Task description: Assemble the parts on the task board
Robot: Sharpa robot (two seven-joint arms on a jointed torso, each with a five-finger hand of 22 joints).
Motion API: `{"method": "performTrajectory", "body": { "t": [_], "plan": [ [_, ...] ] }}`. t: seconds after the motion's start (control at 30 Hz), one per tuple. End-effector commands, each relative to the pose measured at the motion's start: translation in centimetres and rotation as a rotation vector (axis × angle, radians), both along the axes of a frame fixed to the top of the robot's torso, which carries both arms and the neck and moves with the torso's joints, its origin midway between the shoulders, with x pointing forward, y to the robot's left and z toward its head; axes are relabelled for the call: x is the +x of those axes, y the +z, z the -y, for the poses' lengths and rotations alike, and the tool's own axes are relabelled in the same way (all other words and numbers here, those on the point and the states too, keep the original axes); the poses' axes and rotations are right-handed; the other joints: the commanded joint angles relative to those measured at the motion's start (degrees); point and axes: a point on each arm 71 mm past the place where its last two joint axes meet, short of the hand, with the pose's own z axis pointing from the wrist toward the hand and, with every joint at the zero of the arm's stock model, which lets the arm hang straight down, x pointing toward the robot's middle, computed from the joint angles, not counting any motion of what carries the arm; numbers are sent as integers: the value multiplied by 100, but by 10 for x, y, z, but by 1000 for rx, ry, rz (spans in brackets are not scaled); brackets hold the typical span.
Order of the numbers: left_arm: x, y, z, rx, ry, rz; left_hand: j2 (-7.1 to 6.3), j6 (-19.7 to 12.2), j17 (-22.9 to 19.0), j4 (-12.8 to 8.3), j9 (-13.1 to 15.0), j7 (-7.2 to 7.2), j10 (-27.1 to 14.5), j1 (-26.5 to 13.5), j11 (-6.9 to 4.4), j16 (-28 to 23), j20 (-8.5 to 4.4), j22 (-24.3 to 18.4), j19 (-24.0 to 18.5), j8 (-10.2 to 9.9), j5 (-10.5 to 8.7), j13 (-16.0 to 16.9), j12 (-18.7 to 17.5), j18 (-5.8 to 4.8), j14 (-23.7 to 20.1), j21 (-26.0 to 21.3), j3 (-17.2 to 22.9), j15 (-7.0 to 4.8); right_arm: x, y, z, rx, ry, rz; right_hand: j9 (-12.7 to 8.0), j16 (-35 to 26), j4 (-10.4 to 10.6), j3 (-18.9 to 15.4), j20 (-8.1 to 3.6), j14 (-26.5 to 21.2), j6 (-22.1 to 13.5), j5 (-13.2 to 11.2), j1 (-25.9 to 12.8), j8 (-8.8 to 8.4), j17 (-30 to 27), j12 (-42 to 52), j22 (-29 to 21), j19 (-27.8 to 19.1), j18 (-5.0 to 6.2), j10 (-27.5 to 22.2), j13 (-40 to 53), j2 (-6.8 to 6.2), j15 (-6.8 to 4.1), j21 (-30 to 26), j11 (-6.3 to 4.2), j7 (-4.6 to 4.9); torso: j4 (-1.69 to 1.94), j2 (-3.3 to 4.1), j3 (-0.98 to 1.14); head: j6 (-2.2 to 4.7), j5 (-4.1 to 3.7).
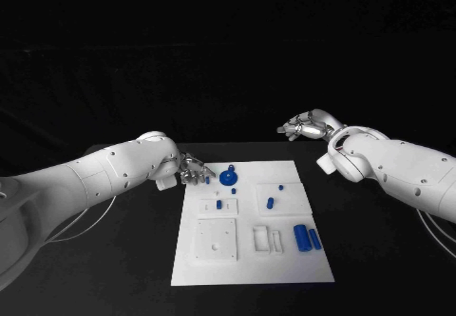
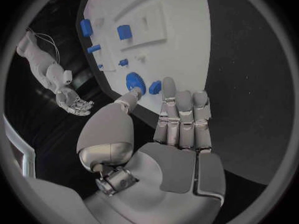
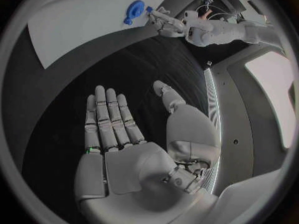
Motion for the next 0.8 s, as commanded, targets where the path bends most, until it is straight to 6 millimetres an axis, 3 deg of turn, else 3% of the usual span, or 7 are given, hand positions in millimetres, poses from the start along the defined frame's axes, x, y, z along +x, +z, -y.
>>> {"method": "performTrajectory", "body": {
  "t": [0.03, 0.17, 0.3, 0.57, 0.8],
  "plan": [
    [-2, -3, 4, -4, -22, -20, 76, 35, 7, -43, -20, 1, -18, 13, -38, 31, -675, 8, -46, 13, 12, -1, 21, -38, -12, -10, -13, -17, 0, 0, -2, 1, 12, -2, -5, -27, 32, 1, 5, -55, -55, 33, -4, 26, -7, -19, 6, -20, -43, 29, -6, 18, 2, -32, 26, 185, 2, 6, -1, -1, 6],
    [-2, -3, 3, -5, -21, -18, 132, 42, 10, -79, -33, 0, -16, 41, -41, 34, -676, 14, -44, 19, 13, -2, 27, -40, -12, -12, -24, -18, 0, 0, -2, 1, 13, -2, -6, -27, 32, 0, 5, -55, -55, 34, -3, 26, -7, -19, 6, -20, -43, 29, -6, 19, 2, -32, 26, 185, 2, 4, -3, -4, 7],
    [-1, -3, 2, -7, -18, -16, 277, 50, 18, -155, -55, -3, -12, 109, -42, 42, -678, 24, -38, 29, 11, -2, 38, -44, -7, -13, -28, -21, 0, 0, -2, 1, 13, -2, -6, -28, 32, 0, 6, -55, -55, 34, -3, 26, -7, -19, 7, -20, -43, 29, -8, 20, 2, -32, 26, 185, 2, 5, -7, -9, 6],
    [-1, -3, 2, -9, -22, -24, 593, 134, 40, -479, -108, -22, 9, 319, -60, 61, -683, 60, -19, 95, 16, -7, 66, -59, 7, -19, -39, -35, 0, 0, -3, 1, 14, -3, -7, -28, 34, 0, 6, -55, -56, 35, -2, 26, -7, -19, 9, -21, -42, 29, -11, 21, 2, -33, 26, 185, -3, 4, -7, -15, 4],
    [-1, -3, 2, -17, -19, -26, 741, 189, 52, -645, -136, -36, 27, 382, -73, 73, -687, 77, -7, 134, 26, -10, 81, -70, 16, -27, -20, -47, 0, 0, -3, 1, 15, -4, -8, -28, 34, 0, 6, -56, -57, 36, 0, 26, -8, -19, 10, -21, -41, 30, -13, 22, 2, -34, 26, 185, 0, 6, -7, -18, 1]
  ]
}}
